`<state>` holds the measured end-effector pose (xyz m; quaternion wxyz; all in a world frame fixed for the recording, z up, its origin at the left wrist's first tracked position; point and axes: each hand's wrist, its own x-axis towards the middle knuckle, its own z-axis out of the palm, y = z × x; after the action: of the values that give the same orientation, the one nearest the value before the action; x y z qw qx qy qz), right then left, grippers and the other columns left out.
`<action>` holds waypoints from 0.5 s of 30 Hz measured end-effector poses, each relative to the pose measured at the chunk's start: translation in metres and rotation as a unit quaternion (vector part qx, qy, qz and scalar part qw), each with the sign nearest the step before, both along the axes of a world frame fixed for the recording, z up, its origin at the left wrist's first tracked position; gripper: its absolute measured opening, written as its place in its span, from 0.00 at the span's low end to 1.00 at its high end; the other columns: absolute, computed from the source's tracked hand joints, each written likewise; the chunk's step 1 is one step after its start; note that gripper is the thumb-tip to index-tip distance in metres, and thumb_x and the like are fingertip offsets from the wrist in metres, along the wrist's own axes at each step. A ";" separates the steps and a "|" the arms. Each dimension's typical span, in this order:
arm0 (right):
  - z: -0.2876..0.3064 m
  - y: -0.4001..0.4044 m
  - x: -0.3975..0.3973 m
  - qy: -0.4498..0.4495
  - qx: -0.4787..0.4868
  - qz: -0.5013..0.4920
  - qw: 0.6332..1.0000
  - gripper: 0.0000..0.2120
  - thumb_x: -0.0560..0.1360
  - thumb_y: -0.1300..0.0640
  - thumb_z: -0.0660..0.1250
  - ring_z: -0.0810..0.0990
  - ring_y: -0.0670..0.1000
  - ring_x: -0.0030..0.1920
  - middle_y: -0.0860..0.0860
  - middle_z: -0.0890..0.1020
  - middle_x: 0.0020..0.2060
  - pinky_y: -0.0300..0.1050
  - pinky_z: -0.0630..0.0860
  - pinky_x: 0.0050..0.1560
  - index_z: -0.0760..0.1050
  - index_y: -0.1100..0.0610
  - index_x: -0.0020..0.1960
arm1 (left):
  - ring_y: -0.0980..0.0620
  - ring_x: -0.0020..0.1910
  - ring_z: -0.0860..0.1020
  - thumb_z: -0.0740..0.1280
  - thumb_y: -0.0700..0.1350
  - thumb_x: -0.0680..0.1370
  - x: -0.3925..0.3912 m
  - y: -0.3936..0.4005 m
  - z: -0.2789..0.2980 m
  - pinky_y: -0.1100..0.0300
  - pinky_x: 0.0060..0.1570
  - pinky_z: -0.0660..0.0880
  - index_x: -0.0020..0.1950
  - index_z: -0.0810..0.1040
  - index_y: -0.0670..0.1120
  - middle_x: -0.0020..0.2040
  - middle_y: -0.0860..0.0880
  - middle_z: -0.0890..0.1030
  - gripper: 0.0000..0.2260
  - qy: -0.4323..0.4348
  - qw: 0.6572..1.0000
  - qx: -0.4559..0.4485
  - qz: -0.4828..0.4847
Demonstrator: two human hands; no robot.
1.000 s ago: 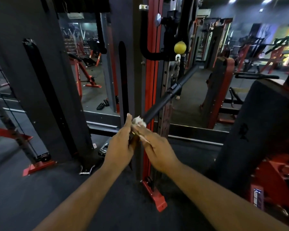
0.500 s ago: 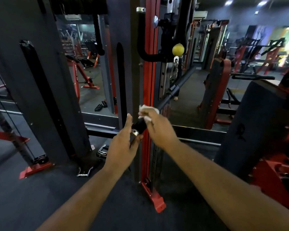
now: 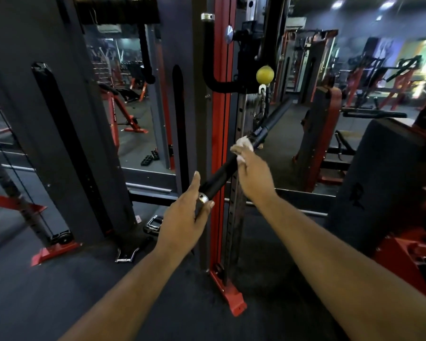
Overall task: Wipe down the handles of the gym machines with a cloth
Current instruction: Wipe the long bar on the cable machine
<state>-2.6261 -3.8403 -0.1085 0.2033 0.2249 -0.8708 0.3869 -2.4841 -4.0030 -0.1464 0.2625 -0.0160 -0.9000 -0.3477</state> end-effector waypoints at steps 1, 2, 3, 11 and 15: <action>-0.008 -0.006 0.011 0.004 -0.011 0.021 1.000 0.16 0.85 0.57 0.58 0.81 0.39 0.41 0.52 0.83 0.52 0.29 0.76 0.37 0.72 0.47 0.71 | 0.71 0.55 0.72 0.66 0.52 0.83 0.000 0.000 -0.001 0.79 0.51 0.70 0.84 0.48 0.53 0.70 0.49 0.77 0.36 0.011 1.000 0.006 -0.003; -0.016 -0.011 0.024 0.018 -0.024 0.057 0.998 0.16 0.85 0.58 0.58 0.83 0.40 0.48 0.52 0.83 0.56 0.31 0.79 0.45 0.71 0.48 0.71 | 0.71 0.62 0.69 0.66 0.51 0.83 -0.001 -0.002 -0.002 0.76 0.59 0.70 0.84 0.45 0.53 0.75 0.50 0.73 0.38 0.024 1.000 0.013 -0.007; -0.023 -0.015 0.036 0.032 -0.035 0.102 0.994 0.17 0.85 0.59 0.58 0.82 0.41 0.58 0.52 0.82 0.62 0.34 0.79 0.56 0.70 0.49 0.73 | 0.70 0.68 0.66 0.67 0.50 0.83 -0.002 -0.004 -0.004 0.69 0.67 0.70 0.84 0.40 0.54 0.79 0.51 0.67 0.41 0.035 0.999 0.015 -0.010; -0.042 0.008 0.081 -0.052 -0.157 0.287 0.944 0.16 0.84 0.62 0.61 0.81 0.49 0.63 0.48 0.81 0.63 0.48 0.80 0.62 0.73 0.55 0.71 | 0.56 0.73 0.69 0.70 0.43 0.80 -0.005 -0.009 -0.015 0.53 0.71 0.71 0.77 0.23 0.62 0.82 0.52 0.57 0.54 0.019 0.999 -0.020 -0.023; -0.042 0.012 0.044 -0.145 -0.531 0.071 0.832 0.12 0.84 0.64 0.59 0.83 0.53 0.58 0.52 0.84 0.58 0.49 0.82 0.55 0.78 0.56 0.63 | 0.56 0.65 0.77 0.64 0.51 0.84 -0.005 -0.003 -0.012 0.62 0.60 0.76 0.84 0.42 0.58 0.76 0.49 0.72 0.37 0.015 0.999 -0.046 -0.018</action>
<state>-2.5824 -3.8282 -0.1509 0.1343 0.0848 -0.5327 0.8313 -2.4895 -4.0059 -0.1582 0.2689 -0.0498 -0.9106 -0.3100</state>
